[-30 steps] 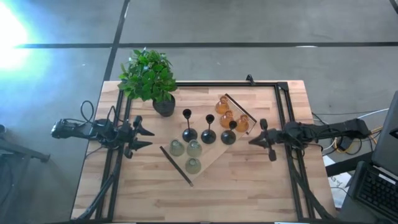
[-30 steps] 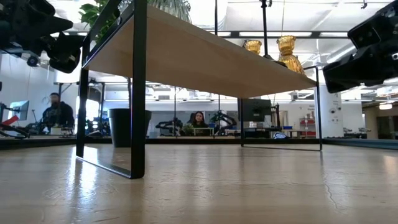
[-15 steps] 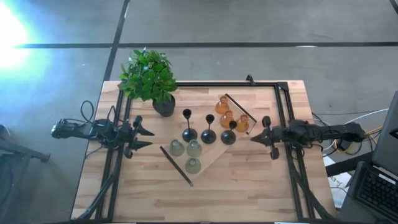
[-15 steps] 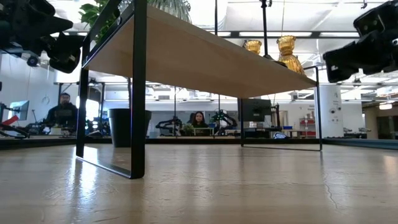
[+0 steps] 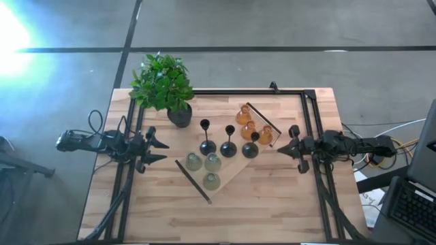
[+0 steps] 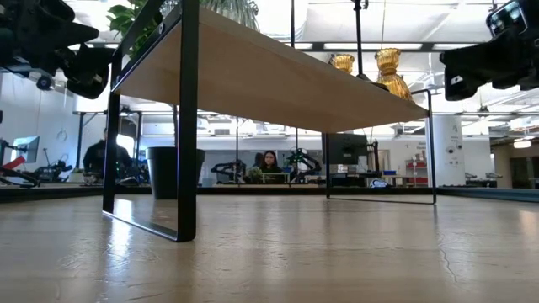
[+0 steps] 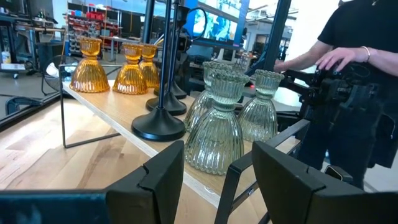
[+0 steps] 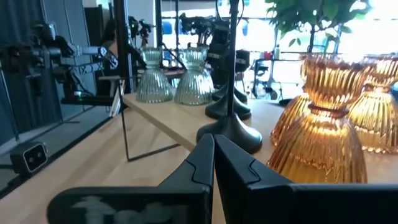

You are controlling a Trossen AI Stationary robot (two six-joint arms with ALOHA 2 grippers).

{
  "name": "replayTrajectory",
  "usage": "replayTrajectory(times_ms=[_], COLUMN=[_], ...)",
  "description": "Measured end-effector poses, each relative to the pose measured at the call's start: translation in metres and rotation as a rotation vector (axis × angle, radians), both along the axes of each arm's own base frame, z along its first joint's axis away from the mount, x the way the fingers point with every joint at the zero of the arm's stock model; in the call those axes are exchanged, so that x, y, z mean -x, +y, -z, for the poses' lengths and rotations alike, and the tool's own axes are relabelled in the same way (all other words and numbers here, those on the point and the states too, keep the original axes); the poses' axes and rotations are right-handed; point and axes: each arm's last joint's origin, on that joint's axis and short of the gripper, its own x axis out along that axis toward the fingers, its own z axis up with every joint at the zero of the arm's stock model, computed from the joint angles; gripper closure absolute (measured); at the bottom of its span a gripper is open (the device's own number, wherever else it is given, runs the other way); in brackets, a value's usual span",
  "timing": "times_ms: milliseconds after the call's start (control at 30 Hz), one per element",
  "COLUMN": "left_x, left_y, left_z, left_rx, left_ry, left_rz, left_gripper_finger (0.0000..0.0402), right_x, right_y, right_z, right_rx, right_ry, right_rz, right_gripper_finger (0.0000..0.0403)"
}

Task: Pick & Place candle stick holders
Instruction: Return to Home Position

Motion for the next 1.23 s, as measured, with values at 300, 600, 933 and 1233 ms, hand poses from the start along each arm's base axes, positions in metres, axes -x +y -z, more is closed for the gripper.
replayTrajectory(times_ms=[300, 600, 933, 1233], left_x=[0.0, 0.0, 0.0, 0.0], left_y=[0.0, 0.0, 0.0, 0.0], left_z=[0.0, 0.0, 0.0, 0.0], left_rx=[0.0, 0.0, 0.0, 0.0], left_ry=[0.0, 0.0, 0.0, 0.0], left_rz=[0.0, 0.0, 0.0, -0.001], left_gripper_finger=[0.0209, 0.0209, 0.0209, 0.0209], right_x=[0.0001, -0.0005, -0.0019, -0.0018], right_y=[0.0, 0.0001, 0.0002, 0.0002], right_z=[-0.0011, 0.0005, 0.0026, 0.0025], right_rx=[-0.001, 0.0, 0.002, 0.002], right_ry=[-0.011, 0.006, 0.032, 0.03], right_rz=[-0.001, -0.001, -0.002, -0.002], right_gripper_finger=[0.0394, 0.0394, 0.0394, 0.0394])
